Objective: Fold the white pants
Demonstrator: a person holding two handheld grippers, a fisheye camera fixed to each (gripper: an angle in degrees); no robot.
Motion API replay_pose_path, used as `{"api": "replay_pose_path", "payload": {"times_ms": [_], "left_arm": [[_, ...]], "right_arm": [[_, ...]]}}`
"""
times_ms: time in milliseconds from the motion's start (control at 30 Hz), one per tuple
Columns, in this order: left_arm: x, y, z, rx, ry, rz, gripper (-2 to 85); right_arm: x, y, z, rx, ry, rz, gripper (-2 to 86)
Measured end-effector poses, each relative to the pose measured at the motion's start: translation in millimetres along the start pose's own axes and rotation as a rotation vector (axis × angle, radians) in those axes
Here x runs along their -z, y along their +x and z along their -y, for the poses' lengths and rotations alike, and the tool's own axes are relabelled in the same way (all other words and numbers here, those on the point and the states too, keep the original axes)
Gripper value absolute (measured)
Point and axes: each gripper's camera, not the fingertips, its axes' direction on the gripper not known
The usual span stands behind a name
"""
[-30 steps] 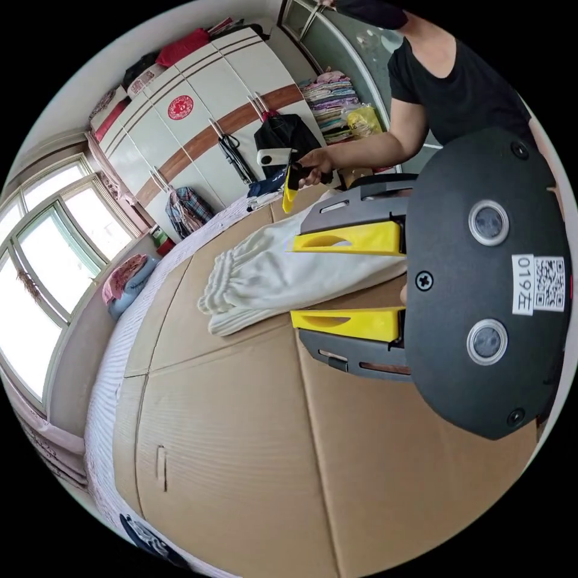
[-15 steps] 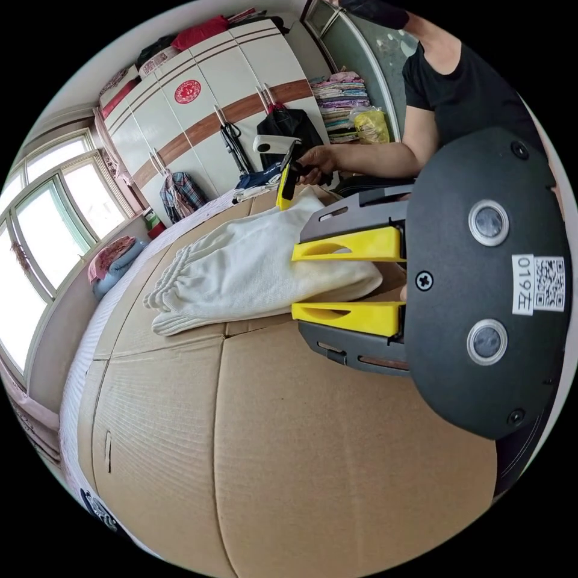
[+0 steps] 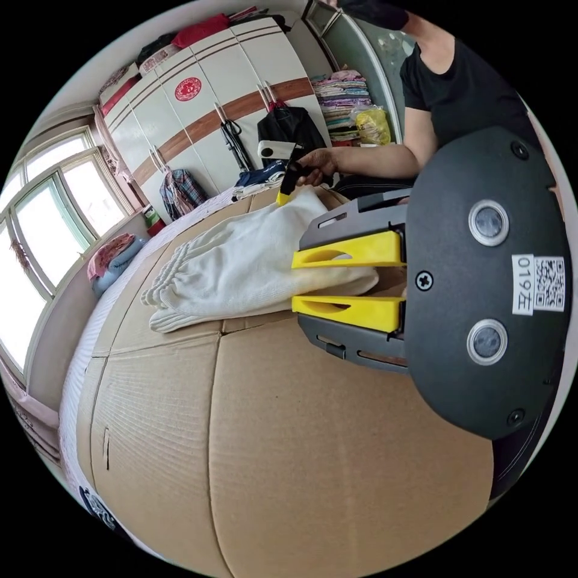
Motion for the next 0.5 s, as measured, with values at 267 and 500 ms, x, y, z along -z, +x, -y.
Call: {"api": "replay_pose_path", "payload": {"times_ms": [267, 500], "left_arm": [[16.2, 131.6, -52.3, -0.131, 0.14, 0.204, 7.1], [-69.8, 341.3, -135.4, -0.725, 0.024, 0.338, 7.7]], "right_arm": [[24.2, -17.8, 40.5, -0.023, 0.091, -0.071, 9.0], [-21.1, 6.0, 165.6, -0.079, -0.008, -0.038, 10.9]]}}
